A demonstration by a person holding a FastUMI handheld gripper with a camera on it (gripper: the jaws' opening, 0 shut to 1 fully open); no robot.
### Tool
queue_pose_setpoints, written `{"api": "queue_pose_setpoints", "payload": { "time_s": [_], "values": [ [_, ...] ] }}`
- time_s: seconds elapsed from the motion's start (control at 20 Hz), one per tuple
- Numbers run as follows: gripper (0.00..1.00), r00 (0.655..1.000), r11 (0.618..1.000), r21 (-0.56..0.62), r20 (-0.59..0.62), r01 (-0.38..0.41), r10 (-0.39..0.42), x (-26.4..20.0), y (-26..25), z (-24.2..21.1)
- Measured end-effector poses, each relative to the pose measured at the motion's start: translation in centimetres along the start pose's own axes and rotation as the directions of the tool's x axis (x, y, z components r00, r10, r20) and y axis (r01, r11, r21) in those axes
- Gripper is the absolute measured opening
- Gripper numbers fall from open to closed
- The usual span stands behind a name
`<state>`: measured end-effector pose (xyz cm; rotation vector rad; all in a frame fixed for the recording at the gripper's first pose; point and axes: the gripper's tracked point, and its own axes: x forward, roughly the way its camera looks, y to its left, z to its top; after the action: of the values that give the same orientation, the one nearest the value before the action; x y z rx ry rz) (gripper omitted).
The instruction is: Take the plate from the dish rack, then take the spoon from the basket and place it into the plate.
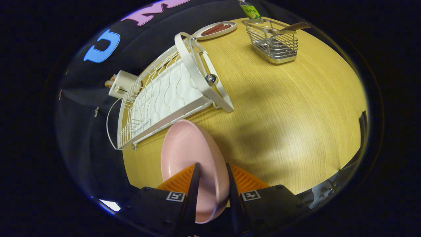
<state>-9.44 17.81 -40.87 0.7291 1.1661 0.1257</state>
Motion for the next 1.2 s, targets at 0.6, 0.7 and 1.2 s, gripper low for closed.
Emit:
{"api": "queue_pose_setpoints", "payload": {
  "time_s": [0.6,0.7,1.2],
  "values": [
    [0.73,0.983,0.988,-0.151,0.181,0.041,-0.013,-5.5,-1.6,5.2],
    [0.76,0.965,0.977,-0.204,0.261,0.057,-0.001,-8.1,-1.9,7.3],
    [0.73,0.848,0.887,-0.354,0.525,0.296,-0.073,-16.0,-7.6,20.2]
  ]
}}
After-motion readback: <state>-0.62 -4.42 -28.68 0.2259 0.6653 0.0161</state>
